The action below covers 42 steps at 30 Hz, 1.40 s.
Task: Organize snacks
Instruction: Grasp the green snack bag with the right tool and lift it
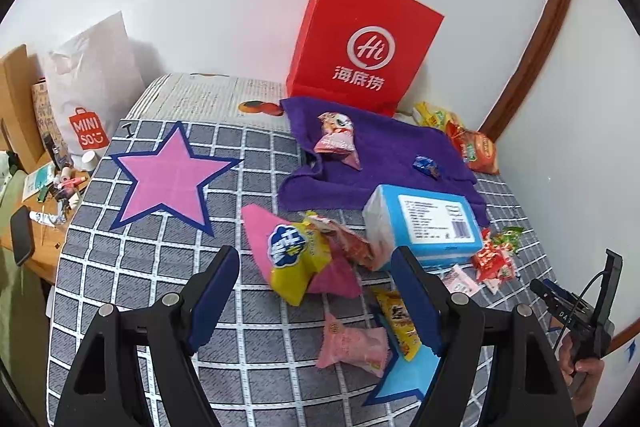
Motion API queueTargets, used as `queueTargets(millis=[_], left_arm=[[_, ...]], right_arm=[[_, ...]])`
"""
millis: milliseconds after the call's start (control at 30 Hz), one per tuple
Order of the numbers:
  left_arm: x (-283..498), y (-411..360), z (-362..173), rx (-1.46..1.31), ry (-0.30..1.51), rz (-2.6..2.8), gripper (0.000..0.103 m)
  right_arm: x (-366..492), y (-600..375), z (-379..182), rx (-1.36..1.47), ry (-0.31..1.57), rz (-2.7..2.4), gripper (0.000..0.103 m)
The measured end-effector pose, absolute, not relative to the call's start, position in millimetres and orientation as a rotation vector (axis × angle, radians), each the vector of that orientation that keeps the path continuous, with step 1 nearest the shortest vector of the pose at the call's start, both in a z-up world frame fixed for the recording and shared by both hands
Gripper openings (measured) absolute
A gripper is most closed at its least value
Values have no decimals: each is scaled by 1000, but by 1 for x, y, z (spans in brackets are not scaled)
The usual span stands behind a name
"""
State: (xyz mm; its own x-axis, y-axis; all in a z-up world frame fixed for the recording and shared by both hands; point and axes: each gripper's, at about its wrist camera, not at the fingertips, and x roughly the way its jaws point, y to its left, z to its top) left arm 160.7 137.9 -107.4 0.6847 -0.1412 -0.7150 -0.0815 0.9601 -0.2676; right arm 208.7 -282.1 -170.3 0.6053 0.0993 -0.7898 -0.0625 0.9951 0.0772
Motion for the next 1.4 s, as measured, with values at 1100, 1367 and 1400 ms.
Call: queueTargets(millis=[1100, 1367, 1400], left_arm=[[211, 163, -150, -298, 919, 27, 76], [206, 167, -151, -316, 916, 31, 76], [205, 168, -150, -318, 913, 31, 76]], right_arm=[[342, -287, -231, 179, 950, 36, 42], [333, -302, -202, 221, 875, 7, 36], [330, -303, -198, 218, 866, 1, 36]])
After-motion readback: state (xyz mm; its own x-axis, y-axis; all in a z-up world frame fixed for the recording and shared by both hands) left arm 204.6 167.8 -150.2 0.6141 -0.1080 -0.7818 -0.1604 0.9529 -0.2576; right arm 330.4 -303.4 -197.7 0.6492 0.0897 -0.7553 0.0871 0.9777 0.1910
